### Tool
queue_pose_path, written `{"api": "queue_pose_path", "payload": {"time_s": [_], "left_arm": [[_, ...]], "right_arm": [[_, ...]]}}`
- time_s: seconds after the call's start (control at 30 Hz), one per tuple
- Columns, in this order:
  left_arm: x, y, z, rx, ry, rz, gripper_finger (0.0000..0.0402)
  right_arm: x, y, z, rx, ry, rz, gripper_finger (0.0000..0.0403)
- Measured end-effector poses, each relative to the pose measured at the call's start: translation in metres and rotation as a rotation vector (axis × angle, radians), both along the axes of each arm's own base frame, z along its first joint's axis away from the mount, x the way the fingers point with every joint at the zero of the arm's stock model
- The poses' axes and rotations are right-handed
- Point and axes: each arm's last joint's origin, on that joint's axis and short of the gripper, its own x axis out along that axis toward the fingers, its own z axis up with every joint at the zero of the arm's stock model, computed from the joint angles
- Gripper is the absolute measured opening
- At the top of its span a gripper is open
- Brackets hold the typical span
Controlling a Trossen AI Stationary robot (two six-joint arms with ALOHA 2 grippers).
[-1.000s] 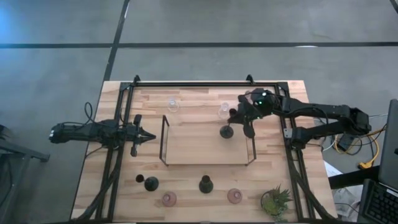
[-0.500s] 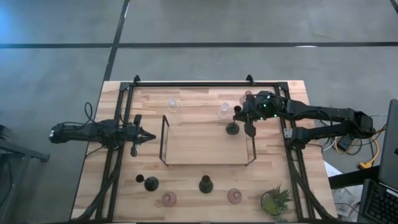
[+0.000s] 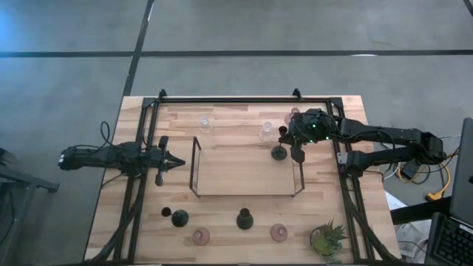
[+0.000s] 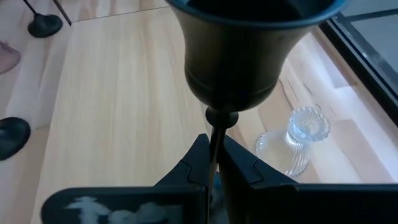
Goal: Pick & Place candle stick holders
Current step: Put the top black candle holder on the shelf
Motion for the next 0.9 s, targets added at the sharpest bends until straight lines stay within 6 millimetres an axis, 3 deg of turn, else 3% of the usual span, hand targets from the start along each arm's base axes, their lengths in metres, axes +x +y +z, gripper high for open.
{"api": "queue_pose_path", "payload": {"time_s": [0.9], "left_arm": [[0.0, 0.0, -0.0001, 0.0, 0.0, 0.0, 0.0028]], "right_arm": [[-0.0015, 0.0036, -0.0015, 0.083, 0.007, 0.058, 0.0011]]}}
